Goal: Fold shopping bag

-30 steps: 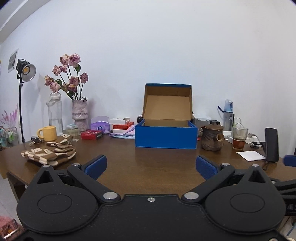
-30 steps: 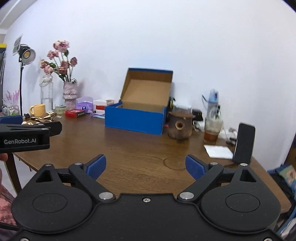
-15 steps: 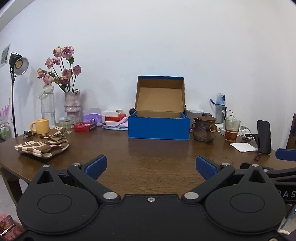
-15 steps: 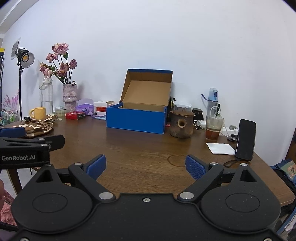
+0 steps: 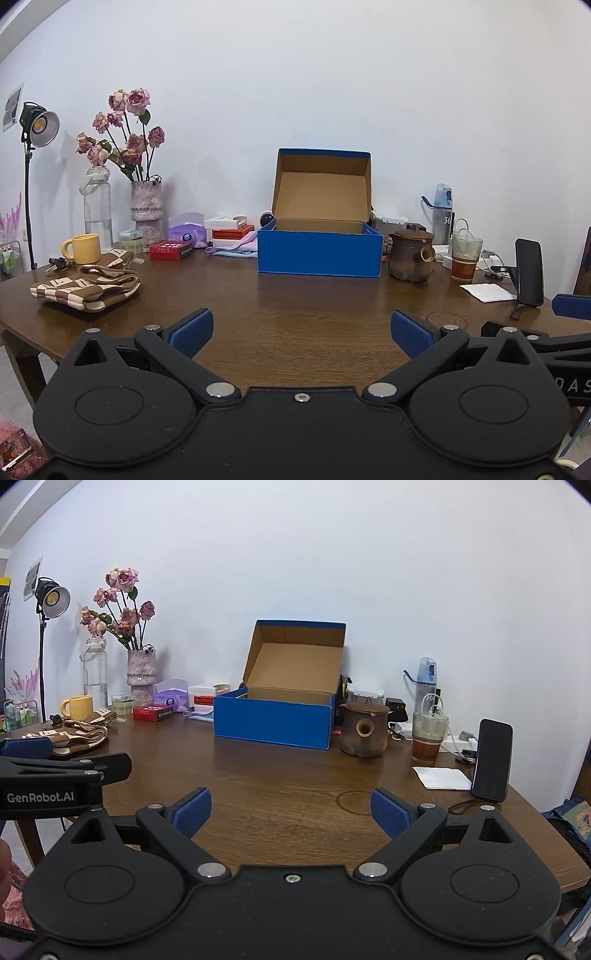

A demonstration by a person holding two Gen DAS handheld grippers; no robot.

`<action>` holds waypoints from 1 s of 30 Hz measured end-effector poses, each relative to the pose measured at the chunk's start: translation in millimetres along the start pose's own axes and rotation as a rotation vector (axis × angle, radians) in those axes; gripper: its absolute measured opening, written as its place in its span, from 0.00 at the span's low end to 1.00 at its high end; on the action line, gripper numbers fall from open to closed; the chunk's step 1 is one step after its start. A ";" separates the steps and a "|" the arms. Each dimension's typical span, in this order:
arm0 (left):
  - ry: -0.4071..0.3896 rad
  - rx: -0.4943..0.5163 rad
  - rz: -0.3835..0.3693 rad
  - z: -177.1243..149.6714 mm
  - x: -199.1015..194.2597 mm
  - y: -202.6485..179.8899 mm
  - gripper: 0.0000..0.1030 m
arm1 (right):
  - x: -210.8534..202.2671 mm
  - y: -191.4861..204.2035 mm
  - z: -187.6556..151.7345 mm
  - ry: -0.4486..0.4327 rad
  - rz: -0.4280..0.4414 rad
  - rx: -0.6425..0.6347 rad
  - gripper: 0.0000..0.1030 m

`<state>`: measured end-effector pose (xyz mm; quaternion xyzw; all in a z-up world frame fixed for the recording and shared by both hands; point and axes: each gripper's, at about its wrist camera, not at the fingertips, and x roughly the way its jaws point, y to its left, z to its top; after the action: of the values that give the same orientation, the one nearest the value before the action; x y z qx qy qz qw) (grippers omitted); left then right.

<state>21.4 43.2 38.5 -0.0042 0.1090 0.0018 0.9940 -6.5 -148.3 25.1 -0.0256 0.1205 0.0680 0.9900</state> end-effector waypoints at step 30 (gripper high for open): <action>0.014 0.005 0.002 0.0 -2.0 -4.7 1.00 | -3.2 4.6 -0.1 -0.010 -0.001 0.000 0.93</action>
<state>19.5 38.5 39.0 -0.0017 0.1158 0.0027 0.9933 -10.2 -144.1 25.7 -0.0251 0.1157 0.0677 0.9907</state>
